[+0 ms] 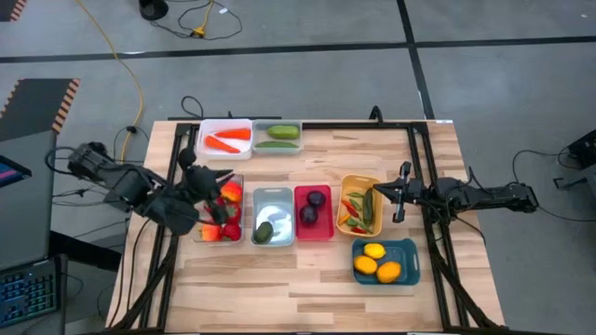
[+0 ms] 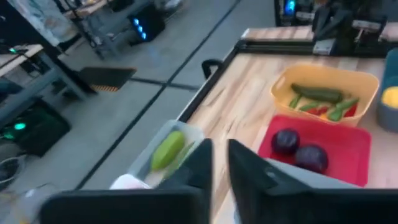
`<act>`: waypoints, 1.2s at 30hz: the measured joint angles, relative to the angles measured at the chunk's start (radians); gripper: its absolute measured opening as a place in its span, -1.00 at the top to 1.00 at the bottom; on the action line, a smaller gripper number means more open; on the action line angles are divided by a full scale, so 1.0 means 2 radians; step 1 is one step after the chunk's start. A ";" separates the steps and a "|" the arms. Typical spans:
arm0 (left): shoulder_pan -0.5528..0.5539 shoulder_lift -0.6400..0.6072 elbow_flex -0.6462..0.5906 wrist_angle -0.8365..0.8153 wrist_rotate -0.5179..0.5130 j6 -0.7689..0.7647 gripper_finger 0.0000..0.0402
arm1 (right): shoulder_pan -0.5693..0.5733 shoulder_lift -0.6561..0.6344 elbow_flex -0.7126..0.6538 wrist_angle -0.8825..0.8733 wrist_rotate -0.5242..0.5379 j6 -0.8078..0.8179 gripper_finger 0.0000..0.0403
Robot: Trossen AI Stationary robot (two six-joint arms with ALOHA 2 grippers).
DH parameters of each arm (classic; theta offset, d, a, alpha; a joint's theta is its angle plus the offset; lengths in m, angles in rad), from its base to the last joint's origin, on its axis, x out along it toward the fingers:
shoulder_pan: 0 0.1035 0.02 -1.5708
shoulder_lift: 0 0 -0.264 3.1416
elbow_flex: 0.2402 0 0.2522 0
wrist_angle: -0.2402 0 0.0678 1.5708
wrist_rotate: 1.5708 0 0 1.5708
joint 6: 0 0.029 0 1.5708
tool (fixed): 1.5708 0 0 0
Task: Sort produce into baskets
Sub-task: Return to Home Position
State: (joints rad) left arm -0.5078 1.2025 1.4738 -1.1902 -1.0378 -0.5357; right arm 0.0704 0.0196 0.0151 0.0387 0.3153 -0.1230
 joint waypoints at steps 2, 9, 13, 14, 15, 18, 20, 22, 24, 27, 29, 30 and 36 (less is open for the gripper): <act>-0.004 -0.046 -0.073 0.066 -0.003 0.017 0.94 | 0.000 0.000 0.000 0.000 0.000 0.000 0.81; 0.000 -0.215 -0.311 0.326 0.038 0.144 1.00 | 0.000 0.000 0.000 0.000 0.000 0.000 0.81; 0.022 -0.299 -0.433 0.529 0.113 0.256 1.00 | 0.000 0.000 0.000 0.000 0.000 0.000 0.81; 0.030 -0.317 -0.464 0.586 0.138 0.288 1.00 | 0.000 0.000 0.000 0.000 0.000 0.000 0.81; 0.040 -0.330 -0.492 0.639 0.164 0.317 1.00 | 0.000 0.000 0.000 0.000 0.000 0.000 0.81; 0.077 -0.354 -0.570 0.773 0.236 0.372 1.00 | 0.000 0.000 0.000 0.000 0.000 0.000 0.81; 0.108 -0.356 -0.609 0.834 0.276 0.379 1.00 | 0.000 0.000 0.000 0.000 0.000 0.000 0.81; 0.139 -0.356 -0.634 0.867 0.306 0.368 1.00 | 0.000 0.000 0.000 0.000 0.000 0.000 0.81; 0.168 -0.357 -0.648 0.875 0.334 0.353 1.00 | 0.000 0.000 0.000 0.000 0.000 0.000 0.81; 0.201 -0.365 -0.659 0.873 0.371 0.340 1.00 | 0.000 0.000 0.000 0.000 0.000 0.000 0.81; 0.218 -0.376 -0.661 0.870 0.392 0.341 1.00 | 0.000 0.000 0.000 0.000 0.000 0.000 0.81; 0.225 -0.385 -0.664 0.863 0.402 0.342 1.00 | 0.000 0.000 0.000 0.000 0.000 0.000 0.81; 0.244 -0.451 -0.666 0.766 0.420 0.311 1.00 | 0.000 0.000 0.000 0.000 0.000 0.000 0.81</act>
State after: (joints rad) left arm -0.0198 0.3013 0.1421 0.3422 -0.1970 0.0859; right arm 0.0704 0.0194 0.0151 0.0385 0.3153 -0.1230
